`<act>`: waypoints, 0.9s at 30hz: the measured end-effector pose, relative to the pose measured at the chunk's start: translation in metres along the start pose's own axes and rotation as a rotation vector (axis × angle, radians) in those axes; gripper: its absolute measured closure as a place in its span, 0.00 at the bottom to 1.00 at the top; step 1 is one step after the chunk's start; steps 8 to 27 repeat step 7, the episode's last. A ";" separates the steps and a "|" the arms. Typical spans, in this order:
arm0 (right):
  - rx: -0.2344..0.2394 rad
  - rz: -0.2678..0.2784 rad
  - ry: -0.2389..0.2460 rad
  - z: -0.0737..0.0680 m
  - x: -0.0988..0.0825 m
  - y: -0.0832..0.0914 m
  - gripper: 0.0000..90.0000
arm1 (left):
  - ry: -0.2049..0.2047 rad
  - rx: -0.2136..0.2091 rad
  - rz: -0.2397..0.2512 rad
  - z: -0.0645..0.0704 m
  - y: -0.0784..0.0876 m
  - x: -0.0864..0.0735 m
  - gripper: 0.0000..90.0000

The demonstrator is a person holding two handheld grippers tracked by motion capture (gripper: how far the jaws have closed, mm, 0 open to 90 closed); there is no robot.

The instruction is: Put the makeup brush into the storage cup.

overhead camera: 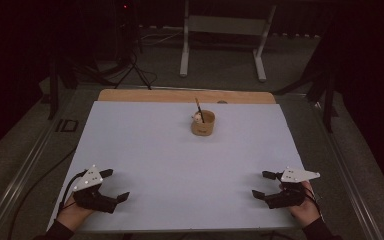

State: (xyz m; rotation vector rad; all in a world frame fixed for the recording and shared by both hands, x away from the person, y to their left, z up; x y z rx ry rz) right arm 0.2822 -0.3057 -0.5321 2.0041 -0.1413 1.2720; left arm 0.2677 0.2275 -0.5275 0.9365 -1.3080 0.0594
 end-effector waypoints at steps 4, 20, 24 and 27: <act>0.000 -0.003 0.002 -0.001 0.000 0.000 0.15 | -0.012 -0.002 -0.002 0.002 -0.001 0.001 0.01; 0.000 -0.003 0.004 -0.001 0.000 0.000 0.15 | -0.023 -0.002 -0.009 0.003 -0.002 0.001 0.01; 0.000 -0.003 0.004 -0.001 0.000 0.000 0.15 | -0.023 -0.002 -0.009 0.003 -0.002 0.001 0.01; 0.000 -0.003 0.004 -0.001 0.000 0.000 0.15 | -0.023 -0.002 -0.009 0.003 -0.002 0.001 0.01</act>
Point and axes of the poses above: each handheld gripper's, and its own axes: y roughly backward along the jaws, x roughly out of its top, z roughly to its right, the point moved 4 cm from there along -y, roughly forward along the jaws, and after that the axes turned 7 degrees about -y, right-handed, at the moved point
